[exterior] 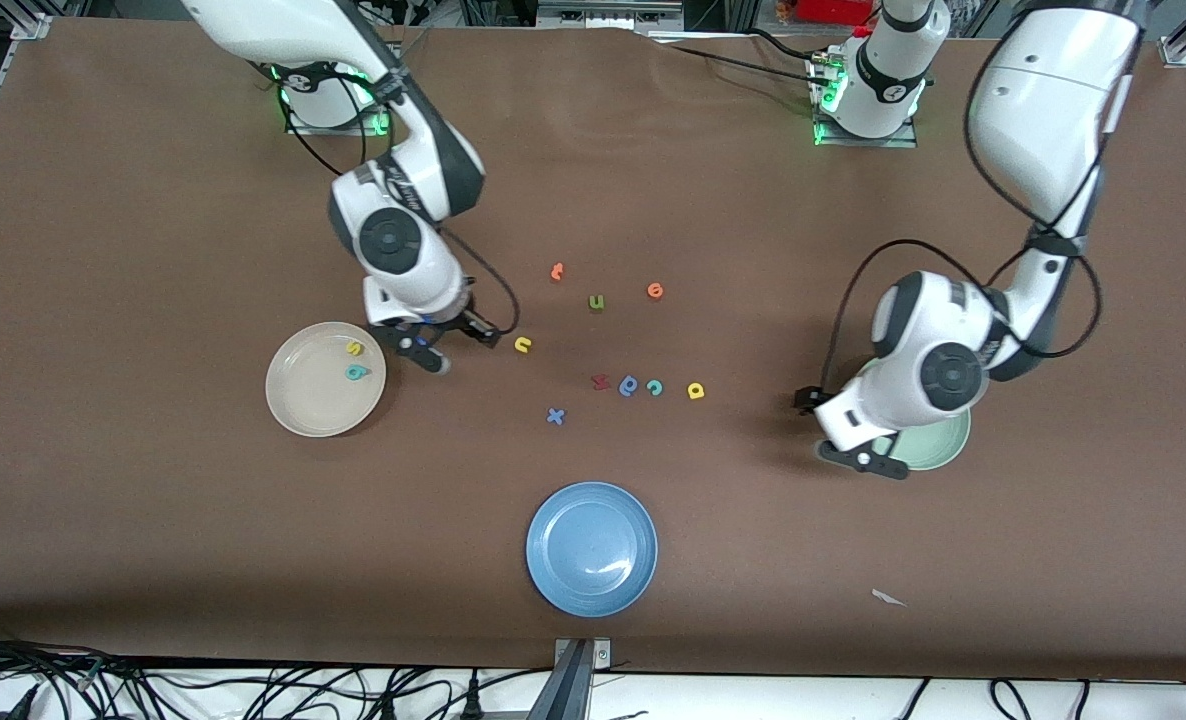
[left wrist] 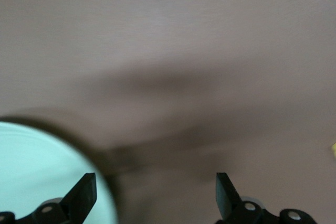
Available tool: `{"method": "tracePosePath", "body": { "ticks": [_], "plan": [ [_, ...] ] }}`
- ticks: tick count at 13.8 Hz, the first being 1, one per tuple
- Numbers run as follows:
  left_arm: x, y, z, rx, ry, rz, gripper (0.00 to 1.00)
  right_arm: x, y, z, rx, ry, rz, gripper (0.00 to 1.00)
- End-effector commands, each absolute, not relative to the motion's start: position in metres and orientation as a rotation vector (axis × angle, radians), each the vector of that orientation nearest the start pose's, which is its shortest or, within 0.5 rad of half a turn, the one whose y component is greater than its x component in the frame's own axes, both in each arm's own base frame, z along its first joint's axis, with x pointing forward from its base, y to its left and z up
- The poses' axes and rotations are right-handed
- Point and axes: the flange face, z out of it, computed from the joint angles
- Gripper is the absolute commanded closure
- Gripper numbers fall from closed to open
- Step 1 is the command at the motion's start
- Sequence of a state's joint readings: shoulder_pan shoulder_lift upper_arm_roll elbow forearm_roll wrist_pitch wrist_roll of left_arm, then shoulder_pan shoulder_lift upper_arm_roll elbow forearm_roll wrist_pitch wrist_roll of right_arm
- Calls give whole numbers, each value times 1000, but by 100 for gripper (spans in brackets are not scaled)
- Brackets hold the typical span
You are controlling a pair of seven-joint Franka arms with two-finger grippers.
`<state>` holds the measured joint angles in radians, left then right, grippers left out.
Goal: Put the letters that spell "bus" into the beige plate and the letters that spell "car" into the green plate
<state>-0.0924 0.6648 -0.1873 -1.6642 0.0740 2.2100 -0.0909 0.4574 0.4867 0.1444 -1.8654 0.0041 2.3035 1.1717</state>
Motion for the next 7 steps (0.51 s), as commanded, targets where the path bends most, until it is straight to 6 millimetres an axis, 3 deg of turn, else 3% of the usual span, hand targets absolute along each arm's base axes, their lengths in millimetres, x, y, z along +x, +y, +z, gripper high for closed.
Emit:
{"method": "tracePosePath", "body": {
  "ticks": [1,3,7],
  "plan": [
    [646,-215,216,-3195,116,184,0,536,402,235,-2952,975,132,29],
    [633,-257,213,-3233,5,133,0,536,405,223,-2953,963,115,32],
    [612,-312,200,-3240,-210,89,0,538,405,196,-2947,945,80,34]
  ]
}}
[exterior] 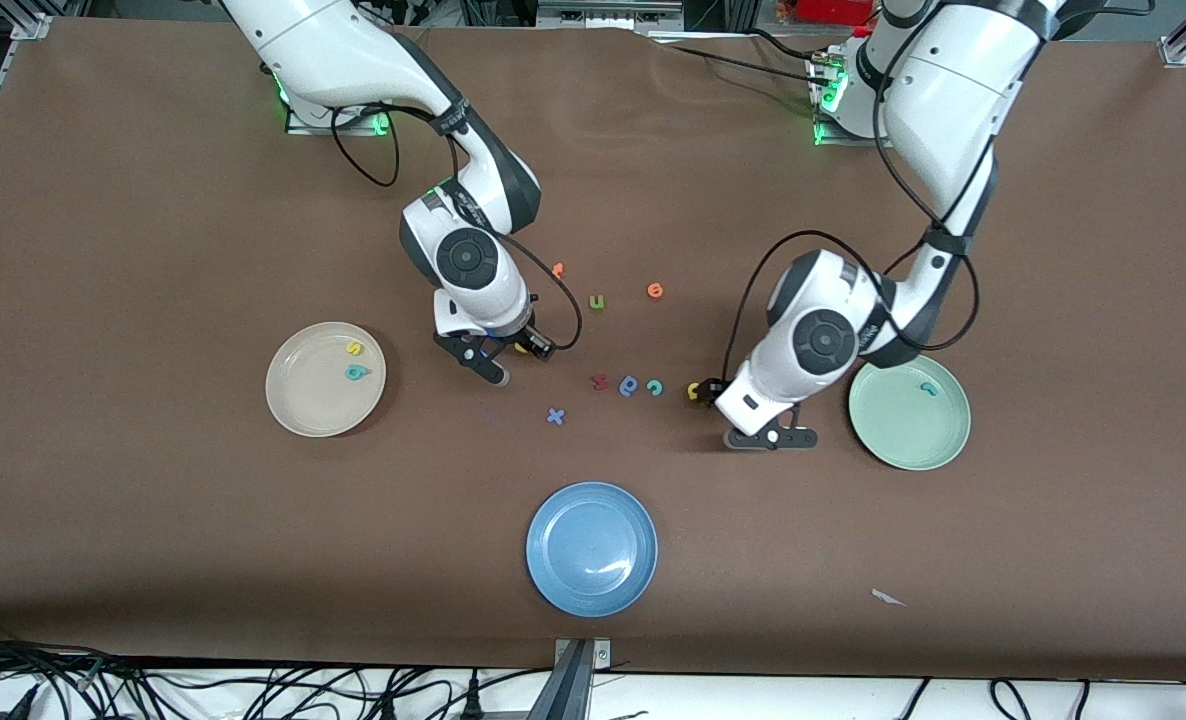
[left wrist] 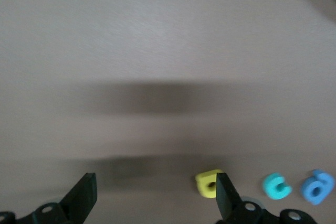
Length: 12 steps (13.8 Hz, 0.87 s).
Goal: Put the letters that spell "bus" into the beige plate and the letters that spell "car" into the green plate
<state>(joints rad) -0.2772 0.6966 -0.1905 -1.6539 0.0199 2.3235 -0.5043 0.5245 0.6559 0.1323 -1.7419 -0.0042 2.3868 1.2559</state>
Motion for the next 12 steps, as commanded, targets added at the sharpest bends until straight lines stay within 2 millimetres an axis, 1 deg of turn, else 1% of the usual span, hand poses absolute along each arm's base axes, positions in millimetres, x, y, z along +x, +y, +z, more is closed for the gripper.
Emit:
{"method": "tracePosePath", "body": {
  "ticks": [1,3,5,7,8,9,11,12],
  "plan": [
    [607,-323,191,-3241,-236,82,0,537,404,190,-2952,947,88,35],
    [604,-329,181,-3238,-277,72,5,531,407,184,-2964,938,99,35],
    [599,-336,178,-3229,-292,78,11,529,405,181,-2973,938,108,35],
    [599,-336,177,-3228,-288,79,19,526,403,177,-2984,939,114,37],
    [599,-336,177,-3226,-284,79,23,526,402,175,-2988,938,114,43],
    [599,-336,177,-3217,-267,73,26,526,402,175,-2987,938,112,54],
    [597,-337,176,-3194,-263,52,34,526,402,175,-2989,936,114,75],
    [594,-341,173,-3178,-258,43,40,526,401,175,-2992,934,116,82]
  ]
}}
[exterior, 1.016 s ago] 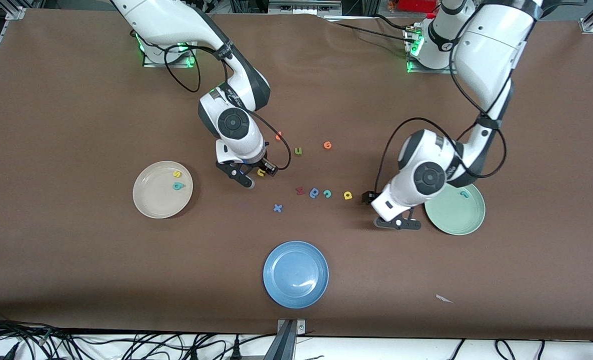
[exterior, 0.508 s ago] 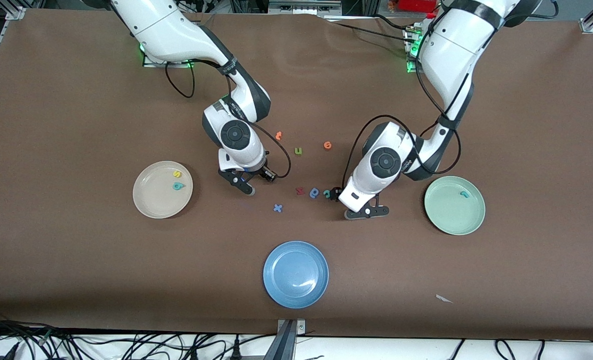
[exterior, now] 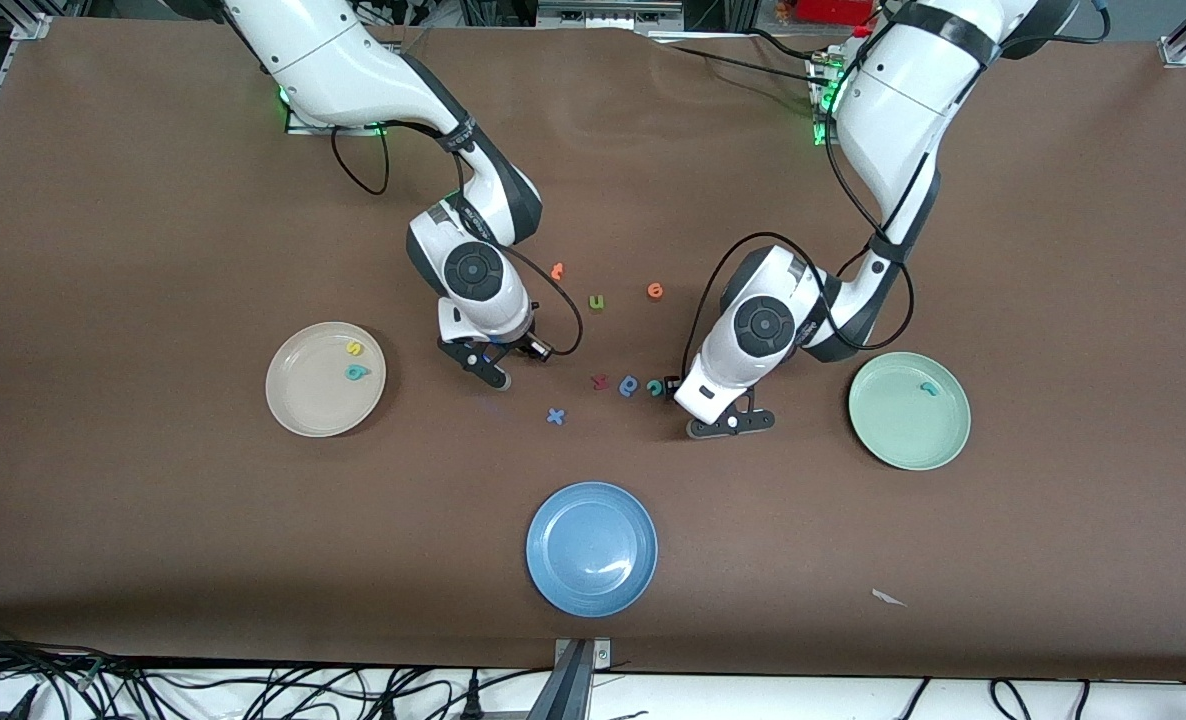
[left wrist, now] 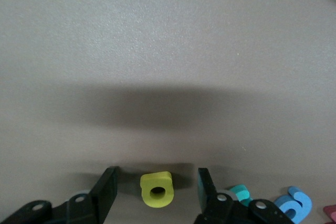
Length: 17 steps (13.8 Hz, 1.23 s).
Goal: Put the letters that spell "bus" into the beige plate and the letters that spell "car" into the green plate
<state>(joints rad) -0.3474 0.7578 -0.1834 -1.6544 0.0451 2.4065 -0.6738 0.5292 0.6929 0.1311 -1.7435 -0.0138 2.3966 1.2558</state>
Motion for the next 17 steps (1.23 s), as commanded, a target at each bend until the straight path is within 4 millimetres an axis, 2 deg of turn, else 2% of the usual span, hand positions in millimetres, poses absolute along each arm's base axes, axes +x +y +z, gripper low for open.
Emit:
{"method": "tracePosePath", "body": {
  "ticks": [1,2,4,6,8,10,14,16,17],
  "plan": [
    [594,-341,171,-3170,-257,39,44,526,400,176,-2994,932,118,87],
    [593,-341,171,-3166,-257,47,48,530,397,182,-2998,929,111,88],
    [589,-345,170,-3155,-243,69,55,540,382,208,-3041,884,106,88],
    [587,-347,170,-3151,-243,74,60,552,357,228,-3117,794,131,88],
    [586,-347,168,-3149,-242,78,63,564,330,237,-3170,728,147,88],
    [586,-347,168,-3149,-242,78,66,575,302,245,-3212,673,162,88],
    [586,-346,168,-3143,-228,68,81,592,227,245,-3300,537,233,88],
    [593,-337,177,-3130,-228,80,85,594,193,243,-3321,412,264,88],
    [597,-329,185,-3103,-185,105,85,594,182,240,-3326,362,274,88]
  ]
}}
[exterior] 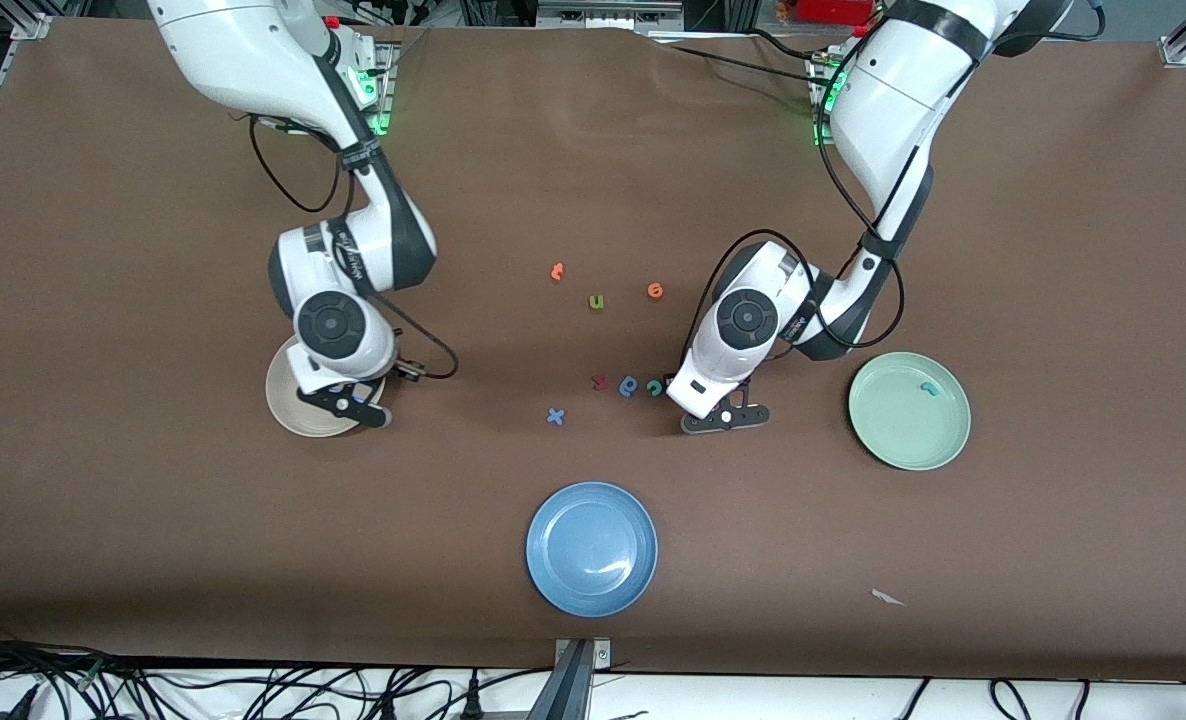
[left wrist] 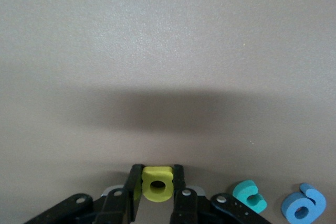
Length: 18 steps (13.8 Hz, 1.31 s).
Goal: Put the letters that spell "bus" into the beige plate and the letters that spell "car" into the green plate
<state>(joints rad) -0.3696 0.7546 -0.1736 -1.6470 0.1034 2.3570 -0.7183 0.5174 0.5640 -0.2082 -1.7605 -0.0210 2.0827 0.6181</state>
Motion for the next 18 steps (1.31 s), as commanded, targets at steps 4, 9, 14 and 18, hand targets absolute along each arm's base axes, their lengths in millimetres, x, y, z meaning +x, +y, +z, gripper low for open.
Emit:
{"method": "tracePosePath", "body": {
  "ticks": [4,9,14,18],
  "plan": [
    [624,-257,215,-3060,75,185,85,594,147,226,-3328,291,249,88],
    [647,-152,231,-2957,492,304,85,589,128,212,-3319,266,212,42],
    [660,-79,219,-2786,846,349,75,588,133,250,-3275,303,230,0],
    [664,-90,226,-2962,716,325,0,590,150,309,-3244,265,216,0]
  ]
}}
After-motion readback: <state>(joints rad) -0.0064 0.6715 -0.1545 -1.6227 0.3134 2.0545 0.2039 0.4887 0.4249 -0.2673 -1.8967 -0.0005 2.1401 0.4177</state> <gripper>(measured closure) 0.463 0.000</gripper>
